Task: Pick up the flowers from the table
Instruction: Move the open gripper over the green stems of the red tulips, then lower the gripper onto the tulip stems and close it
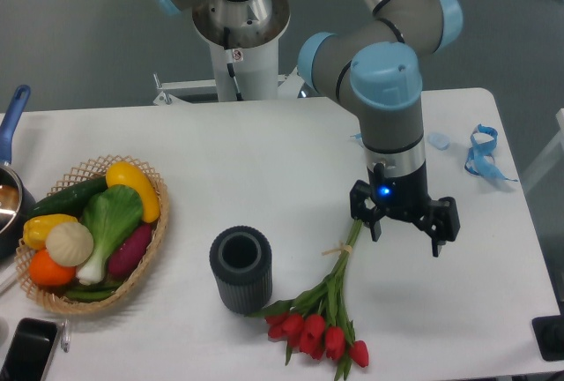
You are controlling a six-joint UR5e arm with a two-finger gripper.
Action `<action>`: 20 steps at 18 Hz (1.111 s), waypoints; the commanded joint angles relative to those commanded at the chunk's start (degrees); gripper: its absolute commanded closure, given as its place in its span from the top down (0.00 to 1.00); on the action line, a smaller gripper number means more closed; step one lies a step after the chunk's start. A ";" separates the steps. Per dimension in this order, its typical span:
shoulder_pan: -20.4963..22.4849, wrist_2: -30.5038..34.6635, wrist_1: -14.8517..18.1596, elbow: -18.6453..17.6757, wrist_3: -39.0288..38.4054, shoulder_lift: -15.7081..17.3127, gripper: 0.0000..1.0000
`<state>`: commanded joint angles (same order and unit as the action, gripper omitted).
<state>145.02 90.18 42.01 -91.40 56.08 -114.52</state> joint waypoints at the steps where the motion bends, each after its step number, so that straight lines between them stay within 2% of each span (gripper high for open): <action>1: -0.18 0.00 0.00 -0.79 -0.17 -0.35 1.00; 5: -0.44 -0.26 0.00 -1.42 -5.79 -1.15 1.00; 7: -0.71 -2.53 0.17 -1.59 -6.33 -2.81 1.00; 9: -0.71 -5.79 0.09 -3.87 -7.55 -3.69 1.00; 11: -0.71 -6.33 0.00 -4.75 -7.56 -4.48 1.00; 20: -1.15 -7.47 -0.44 -4.58 -7.21 -7.21 1.00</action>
<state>143.88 82.71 41.57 -95.98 48.87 -121.73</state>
